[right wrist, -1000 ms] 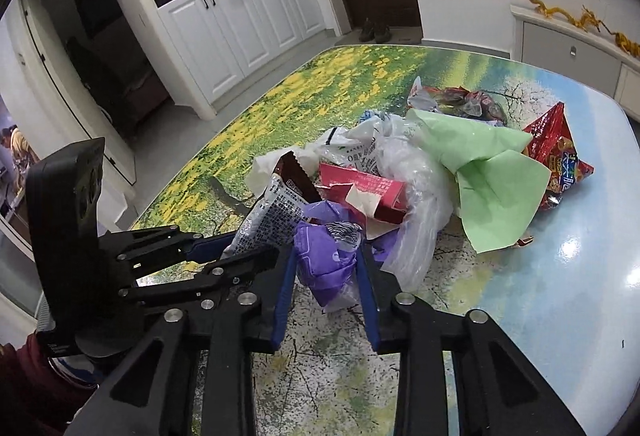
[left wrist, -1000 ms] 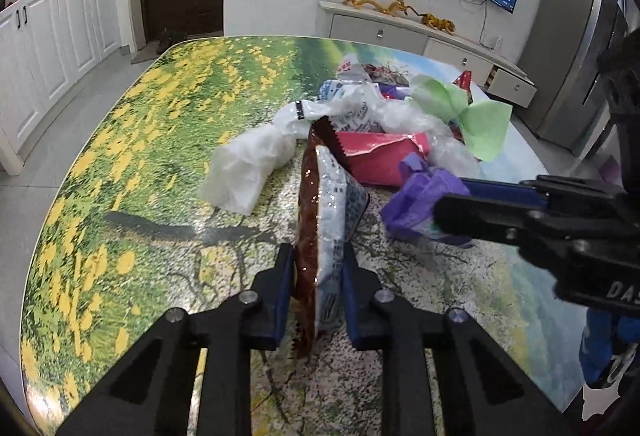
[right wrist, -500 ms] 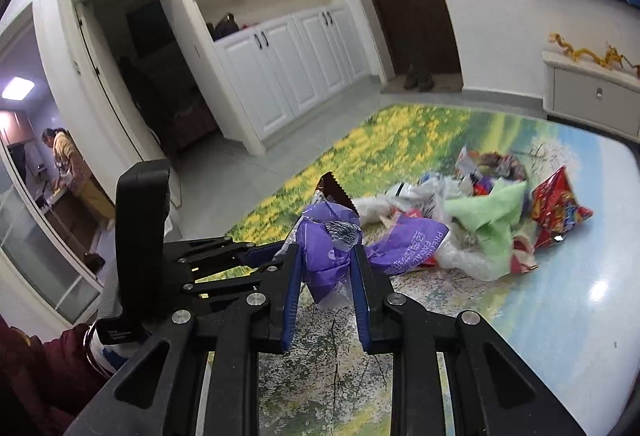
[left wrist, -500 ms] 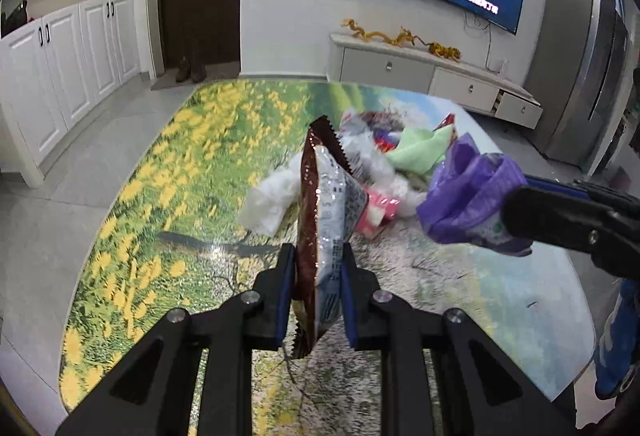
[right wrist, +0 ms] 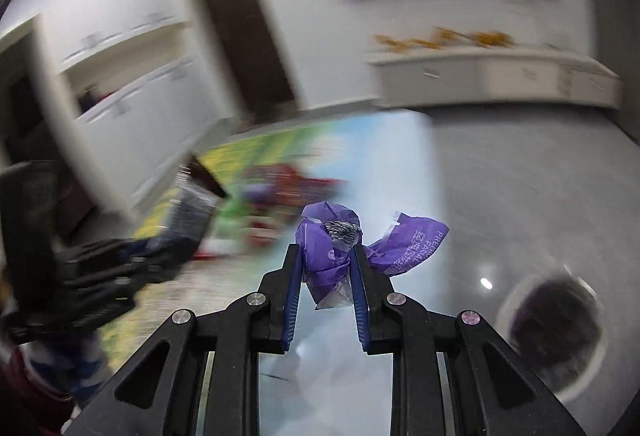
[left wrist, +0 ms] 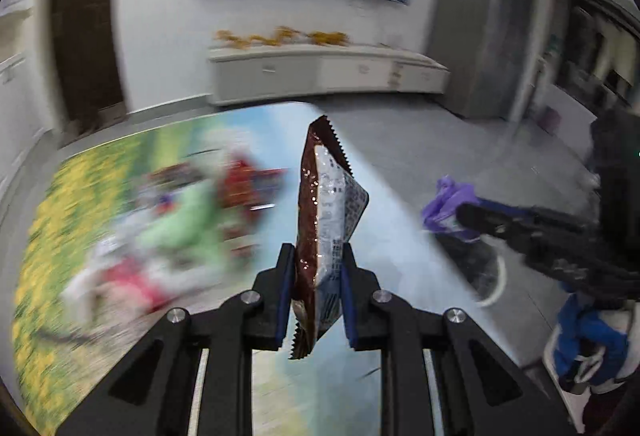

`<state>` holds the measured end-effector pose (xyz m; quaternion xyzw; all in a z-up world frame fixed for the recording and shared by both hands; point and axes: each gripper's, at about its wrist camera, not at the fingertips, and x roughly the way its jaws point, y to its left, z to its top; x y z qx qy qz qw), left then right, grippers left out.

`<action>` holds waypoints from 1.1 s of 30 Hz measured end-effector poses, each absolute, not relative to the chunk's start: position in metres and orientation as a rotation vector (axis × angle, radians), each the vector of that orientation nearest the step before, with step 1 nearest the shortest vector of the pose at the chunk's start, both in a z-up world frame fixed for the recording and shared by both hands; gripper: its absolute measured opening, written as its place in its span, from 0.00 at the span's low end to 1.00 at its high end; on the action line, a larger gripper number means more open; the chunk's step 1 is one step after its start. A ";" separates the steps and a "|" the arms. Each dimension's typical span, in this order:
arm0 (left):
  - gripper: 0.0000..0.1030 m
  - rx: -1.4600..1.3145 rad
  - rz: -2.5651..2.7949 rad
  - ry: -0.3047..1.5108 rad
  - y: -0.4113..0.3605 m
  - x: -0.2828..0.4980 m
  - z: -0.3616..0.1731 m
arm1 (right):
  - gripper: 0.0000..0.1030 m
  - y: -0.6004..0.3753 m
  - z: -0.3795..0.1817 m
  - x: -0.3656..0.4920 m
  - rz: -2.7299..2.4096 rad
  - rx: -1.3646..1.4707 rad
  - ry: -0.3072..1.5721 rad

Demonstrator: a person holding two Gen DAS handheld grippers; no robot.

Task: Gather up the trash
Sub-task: 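Carry both bags to the bin and open both grippers over it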

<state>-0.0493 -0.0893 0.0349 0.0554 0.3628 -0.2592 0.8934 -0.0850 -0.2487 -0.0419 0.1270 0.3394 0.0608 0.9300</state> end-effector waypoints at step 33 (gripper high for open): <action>0.44 0.340 -0.933 1.063 -0.430 -0.001 -0.066 | 0.49 -0.499 -0.204 -0.096 -0.310 0.617 0.942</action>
